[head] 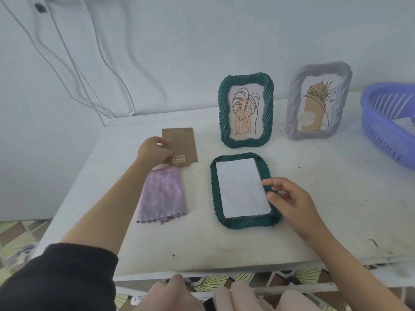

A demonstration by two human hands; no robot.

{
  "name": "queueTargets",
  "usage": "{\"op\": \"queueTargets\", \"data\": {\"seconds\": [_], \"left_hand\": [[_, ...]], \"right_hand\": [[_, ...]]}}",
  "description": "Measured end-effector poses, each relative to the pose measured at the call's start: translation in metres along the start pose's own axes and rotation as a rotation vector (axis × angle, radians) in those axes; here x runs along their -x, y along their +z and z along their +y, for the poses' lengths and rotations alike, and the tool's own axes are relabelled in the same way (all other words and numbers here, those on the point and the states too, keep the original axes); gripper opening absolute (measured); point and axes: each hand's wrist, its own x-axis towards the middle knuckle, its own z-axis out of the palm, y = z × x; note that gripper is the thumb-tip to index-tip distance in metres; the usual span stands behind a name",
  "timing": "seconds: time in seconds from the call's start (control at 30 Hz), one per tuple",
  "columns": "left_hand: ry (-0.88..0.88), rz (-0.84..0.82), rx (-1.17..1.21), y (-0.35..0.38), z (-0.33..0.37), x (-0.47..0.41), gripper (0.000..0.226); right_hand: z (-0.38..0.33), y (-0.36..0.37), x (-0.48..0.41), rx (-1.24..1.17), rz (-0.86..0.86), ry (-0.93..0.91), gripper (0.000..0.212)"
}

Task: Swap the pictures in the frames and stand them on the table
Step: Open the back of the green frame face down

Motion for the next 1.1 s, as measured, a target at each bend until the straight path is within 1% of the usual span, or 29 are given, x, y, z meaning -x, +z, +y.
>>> {"op": "queueTargets", "data": {"seconds": [0.07, 0.1, 0.13, 0.17, 0.2, 0.23, 0.27, 0.3, 0.33, 0.4, 0.5, 0.6, 0.67, 0.77, 0.83, 1.0, 1.1], "left_hand": [[0.057, 0.065, -0.312, 0.004, 0.000, 0.004, 0.043], [0.116, 0.119, -0.442, 0.007, 0.000, 0.008, 0.047], [0.205, 0.159, -0.473, 0.010, 0.002, 0.015, 0.048], [0.307, 0.155, -0.426, 0.014, 0.005, 0.023, 0.048], [0.423, 0.106, -0.349, 0.019, 0.007, 0.033, 0.049], [0.528, 0.016, -0.293, 0.025, 0.008, 0.045, 0.053], [0.596, -0.098, -0.263, 0.031, 0.007, 0.058, 0.059], [0.624, -0.205, -0.260, 0.037, 0.006, 0.072, 0.066], [0.628, -0.287, -0.289, 0.044, 0.003, 0.084, 0.073], [0.607, -0.371, -0.359, 0.056, -0.004, 0.098, 0.082], [0.579, -0.377, -0.417, 0.066, -0.005, 0.105, 0.087], [0.580, -0.359, -0.417, 0.066, -0.004, 0.106, 0.088], [0.576, -0.355, -0.414, 0.066, -0.004, 0.107, 0.087], [0.564, -0.344, -0.401, 0.067, -0.005, 0.109, 0.083], [0.561, -0.342, -0.366, 0.067, -0.007, 0.110, 0.081], [0.554, -0.337, -0.285, 0.068, -0.012, 0.110, 0.076], [0.565, -0.327, -0.269, 0.068, -0.013, 0.110, 0.076]], "right_hand": [[-0.001, 0.000, -0.001, 0.111, -0.012, -0.011, 0.024], [-0.001, 0.000, -0.001, 0.184, -0.019, -0.024, 0.024], [-0.002, 0.000, -0.001, 0.266, -0.028, -0.050, 0.026], [-0.003, 0.002, -0.002, 0.350, -0.035, -0.081, 0.030], [-0.004, 0.004, -0.003, 0.428, -0.037, -0.111, 0.034], [-0.004, 0.006, -0.004, 0.495, -0.028, -0.133, 0.039], [-0.006, 0.008, -0.006, 0.550, -0.014, -0.144, 0.043], [-0.007, 0.009, -0.007, 0.590, 0.000, -0.144, 0.047], [-0.007, 0.011, -0.008, 0.616, 0.011, -0.138, 0.050], [-0.008, 0.014, -0.010, 0.636, 0.019, -0.121, 0.055], [-0.008, 0.015, -0.014, 0.612, 0.024, -0.098, 0.059], [-0.007, 0.014, -0.019, 0.555, 0.048, -0.075, 0.062], [-0.006, 0.014, -0.021, 0.515, 0.073, -0.074, 0.057], [-0.005, 0.014, -0.022, 0.407, 0.124, -0.089, 0.037], [-0.005, 0.014, -0.022, 0.333, 0.148, -0.092, 0.030], [-0.005, 0.013, -0.021, 0.218, 0.184, -0.111, 0.027], [-0.008, 0.012, -0.020, 0.198, 0.170, -0.110, 0.025]]}}
